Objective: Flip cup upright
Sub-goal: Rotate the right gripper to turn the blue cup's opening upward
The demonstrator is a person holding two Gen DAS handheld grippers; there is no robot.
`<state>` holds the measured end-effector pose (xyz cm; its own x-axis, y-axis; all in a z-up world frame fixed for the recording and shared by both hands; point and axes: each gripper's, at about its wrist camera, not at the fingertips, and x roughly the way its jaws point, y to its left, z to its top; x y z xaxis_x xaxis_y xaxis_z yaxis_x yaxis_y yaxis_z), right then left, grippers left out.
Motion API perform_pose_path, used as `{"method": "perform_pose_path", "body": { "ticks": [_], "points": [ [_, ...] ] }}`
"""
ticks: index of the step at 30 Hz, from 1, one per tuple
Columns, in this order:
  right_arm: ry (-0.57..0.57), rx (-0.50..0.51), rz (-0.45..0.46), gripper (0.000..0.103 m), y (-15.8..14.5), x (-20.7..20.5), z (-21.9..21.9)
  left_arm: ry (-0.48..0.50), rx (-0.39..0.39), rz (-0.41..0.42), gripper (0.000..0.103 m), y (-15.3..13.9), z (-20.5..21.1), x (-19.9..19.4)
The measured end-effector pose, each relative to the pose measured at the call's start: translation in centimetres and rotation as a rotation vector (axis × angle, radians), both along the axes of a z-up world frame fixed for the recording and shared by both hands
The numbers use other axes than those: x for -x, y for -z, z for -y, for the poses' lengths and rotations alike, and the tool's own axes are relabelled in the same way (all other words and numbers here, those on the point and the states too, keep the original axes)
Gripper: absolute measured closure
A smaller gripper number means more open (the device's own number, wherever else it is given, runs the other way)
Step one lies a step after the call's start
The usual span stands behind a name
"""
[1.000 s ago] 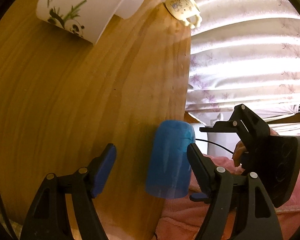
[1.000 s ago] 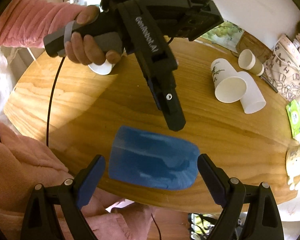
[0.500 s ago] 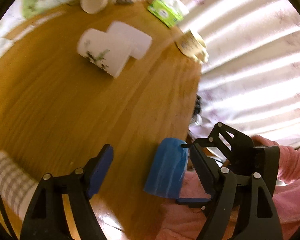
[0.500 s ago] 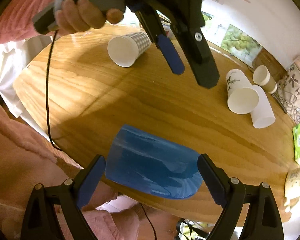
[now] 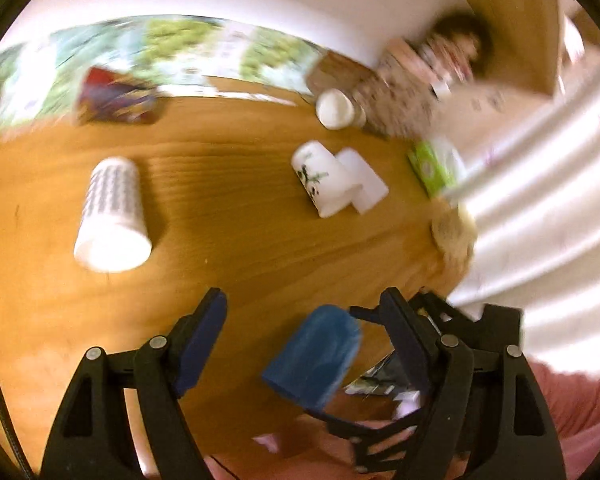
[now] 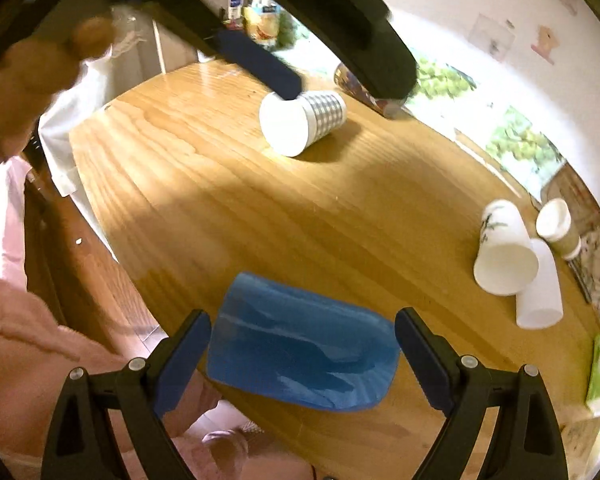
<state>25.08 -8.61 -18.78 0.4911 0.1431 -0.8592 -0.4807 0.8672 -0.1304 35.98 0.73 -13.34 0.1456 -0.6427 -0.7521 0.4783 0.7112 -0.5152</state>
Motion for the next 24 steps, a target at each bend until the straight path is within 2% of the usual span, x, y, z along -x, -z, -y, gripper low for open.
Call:
{"method": "perform_pose_path", "body": {
  "ticks": [2,6,16,21,24],
  "points": [
    [-0.028,-0.004,0.012,0.009,0.0,-0.2,0.0,-0.087,0.041,-0.003,0.021,-0.2,-1.2,0.9],
    [-0.103,0.009,0.029,0.009,0.1,-0.4,-0.1,-0.229,0.069,0.018,0.021,-0.8,-2.9,2.6],
    [-0.289,-0.008,0.032,0.009,-0.6,0.6,-0.2,-0.406,0.066,0.066,0.021,-0.6,-6.1,7.2],
    [-0.387,0.033,0.034,0.009,-0.8,0.7,-0.4,-0.5,0.069,0.077,0.021,0.0,-7.3,9.1],
    [-0.466,0.072,0.033,0.009,-0.9,0.8,-0.6,-0.546,0.036,0.106,0.021,0.2,-7.5,10.2]
  ]
}}
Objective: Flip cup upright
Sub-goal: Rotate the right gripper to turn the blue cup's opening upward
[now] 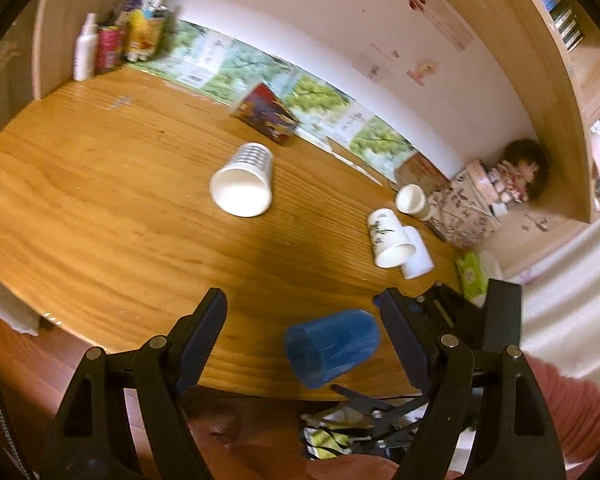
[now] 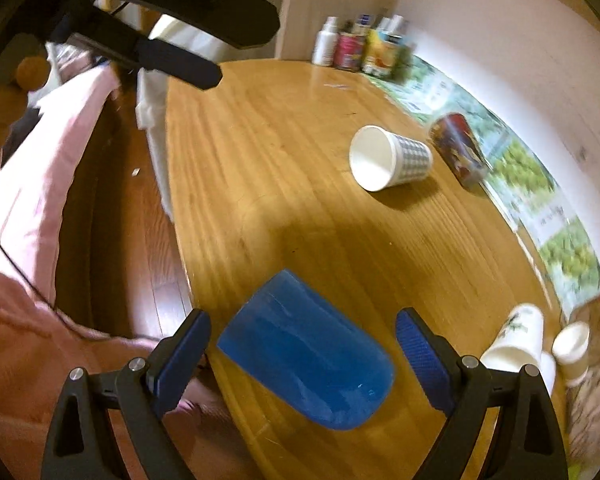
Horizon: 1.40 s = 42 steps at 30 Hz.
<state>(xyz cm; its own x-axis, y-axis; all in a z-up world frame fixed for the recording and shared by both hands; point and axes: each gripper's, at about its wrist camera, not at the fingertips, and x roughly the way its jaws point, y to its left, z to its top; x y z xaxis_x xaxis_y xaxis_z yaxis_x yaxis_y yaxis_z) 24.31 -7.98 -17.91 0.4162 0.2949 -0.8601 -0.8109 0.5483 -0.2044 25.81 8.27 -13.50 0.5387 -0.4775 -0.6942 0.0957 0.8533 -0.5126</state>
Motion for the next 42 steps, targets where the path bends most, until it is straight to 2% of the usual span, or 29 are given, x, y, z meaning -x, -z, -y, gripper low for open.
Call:
{"method": "perform_pose_path", "body": {
  "ticks": [6,10,14,18,23,32,41,42],
  "points": [
    [-0.163,0.096,0.008,0.009,0.5,0.5,-0.6,-0.056,-0.084,0.032,0.021,0.4,0.6,2.5],
    [-0.259,0.176,0.017,0.009,1.4,0.8,-1.0,-0.088,-0.085,0.038,0.021,0.8,1.2,4.0],
    [-0.331,0.245,0.016,0.009,2.4,0.9,-1.4,-0.075,-0.108,0.048,0.021,0.9,2.2,5.1],
    [-0.404,0.326,0.052,0.009,3.6,1.2,-1.9,-0.08,-0.114,0.048,0.021,1.0,2.3,5.9],
    [-0.486,0.402,0.072,0.009,4.7,1.3,-2.1,-0.108,-0.094,0.047,0.021,0.9,1.6,6.5],
    [-0.577,0.462,0.091,0.01,5.5,1.9,-2.6,-0.124,-0.099,0.027,0.021,1.0,1.7,6.8],
    [-0.609,0.466,0.083,0.01,5.9,1.7,-3.4,-0.128,-0.09,-0.005,0.021,1.6,1.6,6.8],
    [-0.612,0.466,0.083,0.015,6.0,1.7,-3.5,-0.129,-0.089,-0.008,0.021,1.6,1.6,6.8]
  ]
}}
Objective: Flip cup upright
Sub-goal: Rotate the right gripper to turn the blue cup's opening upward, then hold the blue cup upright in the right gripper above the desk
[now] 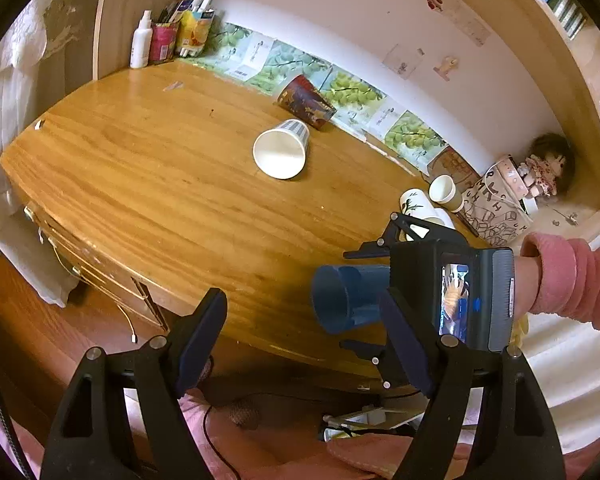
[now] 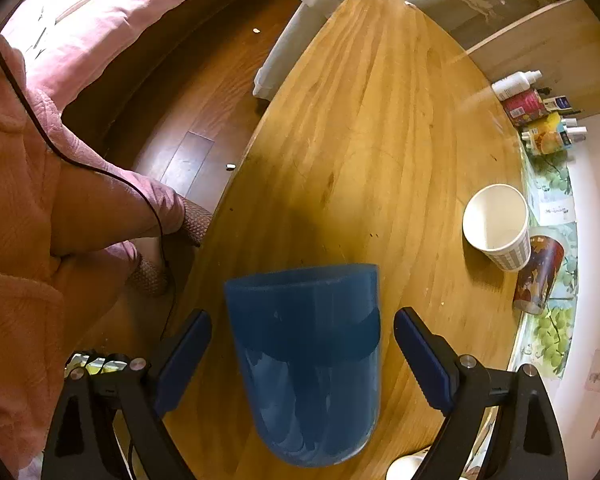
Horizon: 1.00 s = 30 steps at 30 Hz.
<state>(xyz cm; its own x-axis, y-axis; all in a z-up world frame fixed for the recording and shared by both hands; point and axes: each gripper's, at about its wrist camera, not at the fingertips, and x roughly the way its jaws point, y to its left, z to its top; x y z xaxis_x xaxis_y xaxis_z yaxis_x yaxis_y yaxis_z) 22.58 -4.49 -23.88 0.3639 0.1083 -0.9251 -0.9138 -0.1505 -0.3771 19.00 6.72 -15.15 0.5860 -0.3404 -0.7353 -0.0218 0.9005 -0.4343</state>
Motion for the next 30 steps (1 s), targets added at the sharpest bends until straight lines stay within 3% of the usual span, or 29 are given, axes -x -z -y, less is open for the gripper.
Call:
{"method": "perform_pose_path", "body": {
  "ticks": [5,13,30],
  "points": [
    [-0.013,0.003,0.015,0.029,0.4,0.0,-0.2,-0.008,0.009,-0.001,0.021,0.0,-0.2,0.1],
    [0.065,-0.074,-0.023,0.03,-0.7,-0.5,0.4,0.013,-0.005,-0.01,0.021,0.0,0.1,0.1],
    [0.624,-0.435,-0.049,0.031,-4.6,-4.3,4.7,0.119,-0.035,-0.016,0.021,-1.0,1.5,-0.4]
  ]
}}
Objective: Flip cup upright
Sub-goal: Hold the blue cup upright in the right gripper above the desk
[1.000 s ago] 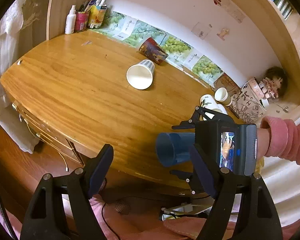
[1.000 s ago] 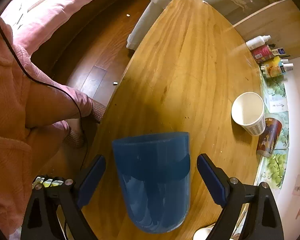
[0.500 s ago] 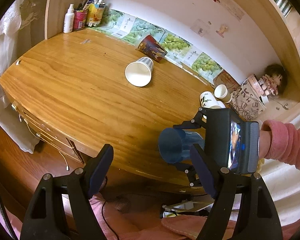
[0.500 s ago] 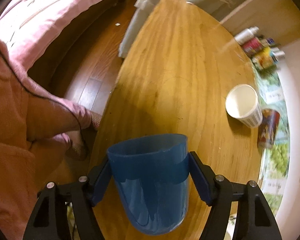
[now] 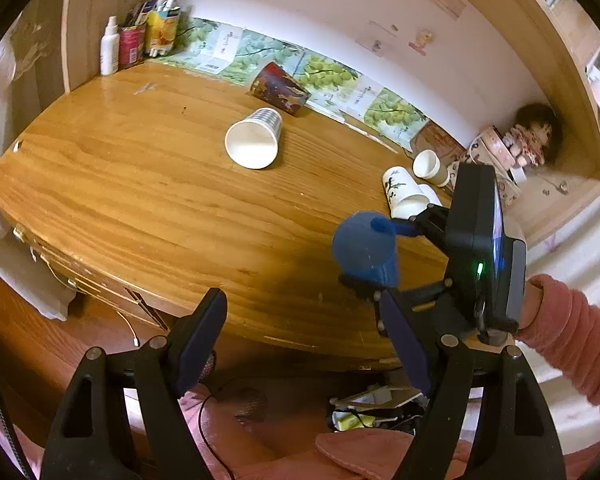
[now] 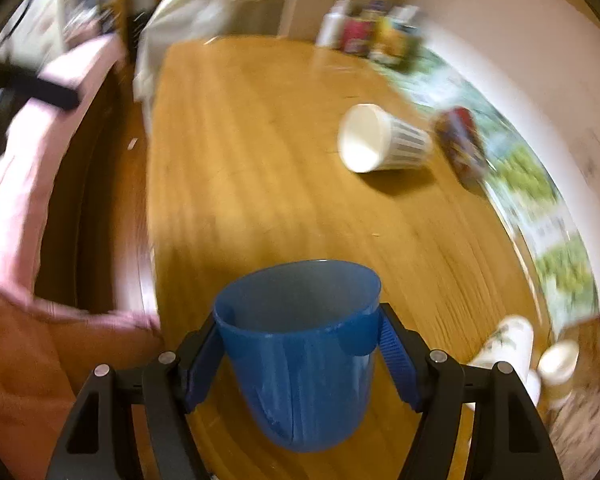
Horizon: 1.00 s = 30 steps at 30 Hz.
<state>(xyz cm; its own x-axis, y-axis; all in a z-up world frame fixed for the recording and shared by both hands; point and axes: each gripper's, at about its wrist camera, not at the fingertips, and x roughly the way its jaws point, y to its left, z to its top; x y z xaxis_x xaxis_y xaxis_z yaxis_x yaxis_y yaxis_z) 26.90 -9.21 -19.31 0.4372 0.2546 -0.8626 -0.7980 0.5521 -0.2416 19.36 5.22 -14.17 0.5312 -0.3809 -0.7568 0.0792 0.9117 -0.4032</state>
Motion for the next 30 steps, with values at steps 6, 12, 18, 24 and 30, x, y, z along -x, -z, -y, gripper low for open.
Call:
{"method": "perform_pose_path", "body": {
  "ticks": [6,12,18,24,30],
  "points": [
    [0.21,-0.155,0.029,0.031,-1.4,-1.1,1.7,0.036,-0.016,-0.004,0.021,-0.5,0.8,-0.1],
    [0.43,-0.372,0.093,0.031,-2.8,-1.2,3.8,0.052,-0.048,0.003,0.021,-1.1,1.6,0.3],
    [0.536,-0.531,0.198,0.031,-3.7,0.8,4.7,0.069,-0.082,0.012,0.021,-1.5,1.9,0.5],
    [0.57,-0.566,0.274,0.031,-2.6,2.8,4.9,0.059,-0.106,0.005,0.021,-1.5,1.8,1.0],
    [0.601,-0.589,0.283,0.031,-1.2,3.4,4.8,0.078,-0.123,0.019,0.021,-2.0,1.9,1.1]
  ]
}}
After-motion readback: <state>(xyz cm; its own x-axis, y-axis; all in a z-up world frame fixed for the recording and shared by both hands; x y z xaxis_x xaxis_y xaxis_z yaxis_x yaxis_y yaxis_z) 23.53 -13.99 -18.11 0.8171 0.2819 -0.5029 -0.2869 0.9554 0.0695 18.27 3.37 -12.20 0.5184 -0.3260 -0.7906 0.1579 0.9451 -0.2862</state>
